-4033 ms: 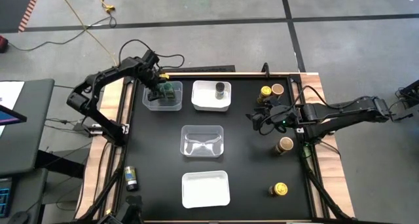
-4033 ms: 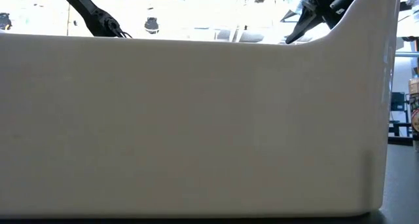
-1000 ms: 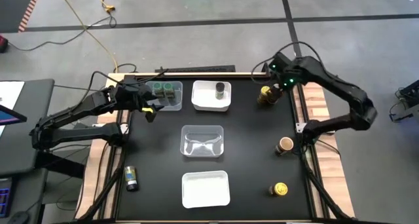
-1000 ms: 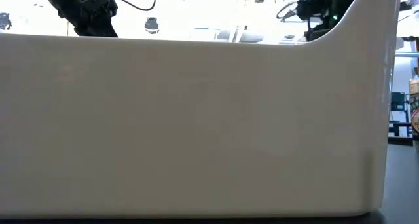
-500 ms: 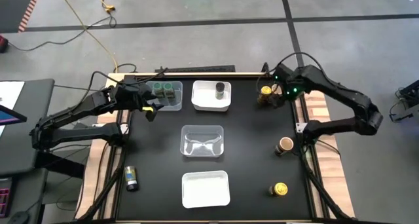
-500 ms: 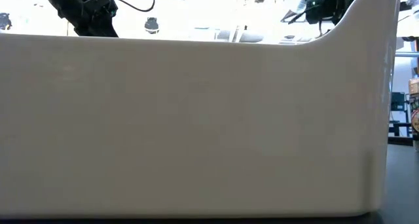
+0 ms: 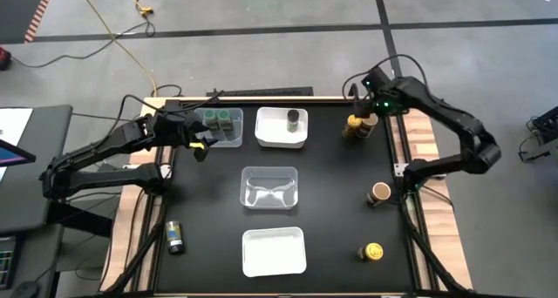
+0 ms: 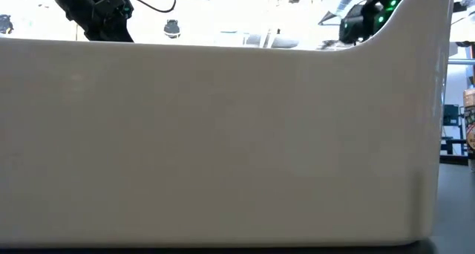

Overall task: Sort spices by type
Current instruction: Put the top brown seasoning bottle into the bottom transparent bin

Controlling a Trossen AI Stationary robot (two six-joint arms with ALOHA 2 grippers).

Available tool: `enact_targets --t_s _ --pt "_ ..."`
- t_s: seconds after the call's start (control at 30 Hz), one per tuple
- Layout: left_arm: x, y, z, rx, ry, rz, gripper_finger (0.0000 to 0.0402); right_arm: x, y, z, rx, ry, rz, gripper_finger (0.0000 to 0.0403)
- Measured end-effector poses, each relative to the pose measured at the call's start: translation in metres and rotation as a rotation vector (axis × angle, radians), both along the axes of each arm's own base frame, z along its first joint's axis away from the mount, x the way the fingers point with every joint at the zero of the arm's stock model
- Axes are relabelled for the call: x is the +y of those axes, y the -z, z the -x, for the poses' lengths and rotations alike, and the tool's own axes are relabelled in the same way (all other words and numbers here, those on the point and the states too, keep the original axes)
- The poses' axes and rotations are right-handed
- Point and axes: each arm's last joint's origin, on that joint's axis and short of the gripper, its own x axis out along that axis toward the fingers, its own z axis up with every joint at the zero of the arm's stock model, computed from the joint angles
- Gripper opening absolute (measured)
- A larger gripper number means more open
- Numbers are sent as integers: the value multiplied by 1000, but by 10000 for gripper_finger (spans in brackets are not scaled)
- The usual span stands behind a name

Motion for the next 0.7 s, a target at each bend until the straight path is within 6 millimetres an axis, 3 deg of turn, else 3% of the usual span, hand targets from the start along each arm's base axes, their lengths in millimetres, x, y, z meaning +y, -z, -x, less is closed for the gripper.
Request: enact_targets --t_s 0.2,0.7 --pt "0 0 0 14 19 -21 263 -13 15 -3 -16 187 -53 317" --pt "0 0 0 65 89 -104 263 -11 14 -9 -134 438 -33 317"
